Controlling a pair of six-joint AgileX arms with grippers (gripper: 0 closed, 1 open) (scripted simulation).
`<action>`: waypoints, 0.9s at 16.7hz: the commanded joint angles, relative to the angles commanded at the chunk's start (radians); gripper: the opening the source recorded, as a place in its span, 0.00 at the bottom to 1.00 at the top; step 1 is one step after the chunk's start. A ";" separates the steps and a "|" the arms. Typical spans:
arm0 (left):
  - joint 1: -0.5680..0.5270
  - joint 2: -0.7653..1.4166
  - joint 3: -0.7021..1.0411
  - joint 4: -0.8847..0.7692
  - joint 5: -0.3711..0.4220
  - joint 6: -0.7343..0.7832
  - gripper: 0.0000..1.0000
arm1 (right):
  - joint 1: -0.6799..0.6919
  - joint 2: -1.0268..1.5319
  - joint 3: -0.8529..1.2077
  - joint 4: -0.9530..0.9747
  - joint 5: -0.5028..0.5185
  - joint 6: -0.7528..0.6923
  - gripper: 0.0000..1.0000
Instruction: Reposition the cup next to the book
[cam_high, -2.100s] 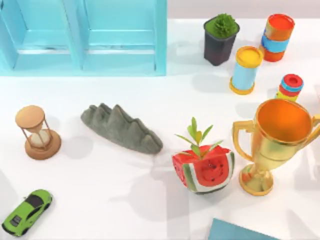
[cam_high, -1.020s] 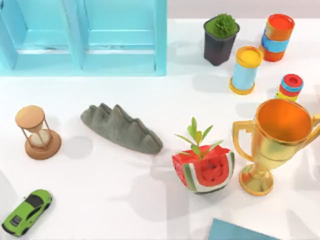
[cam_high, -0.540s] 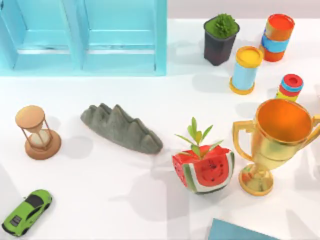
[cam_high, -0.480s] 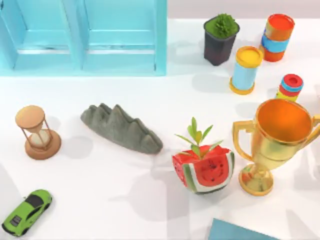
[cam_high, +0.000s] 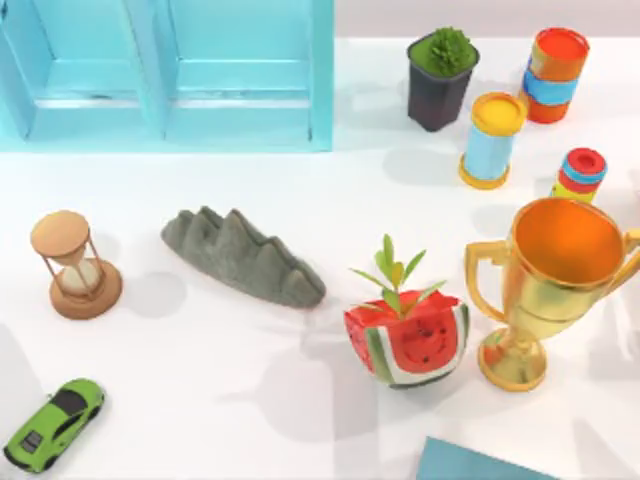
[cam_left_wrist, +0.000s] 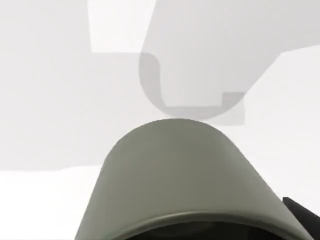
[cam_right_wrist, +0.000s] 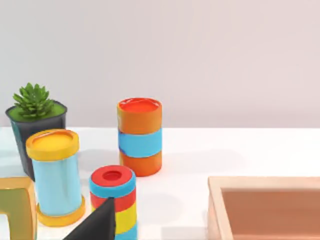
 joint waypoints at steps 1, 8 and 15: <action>-0.030 0.001 0.003 -0.005 0.006 -0.041 0.00 | 0.000 0.000 0.000 0.000 0.000 0.000 1.00; -0.409 0.015 0.031 -0.063 0.064 -0.614 0.00 | 0.000 0.000 0.000 0.000 0.000 0.000 1.00; -0.972 0.035 0.072 -0.136 0.118 -1.590 0.00 | 0.000 0.000 0.000 0.000 0.000 0.000 1.00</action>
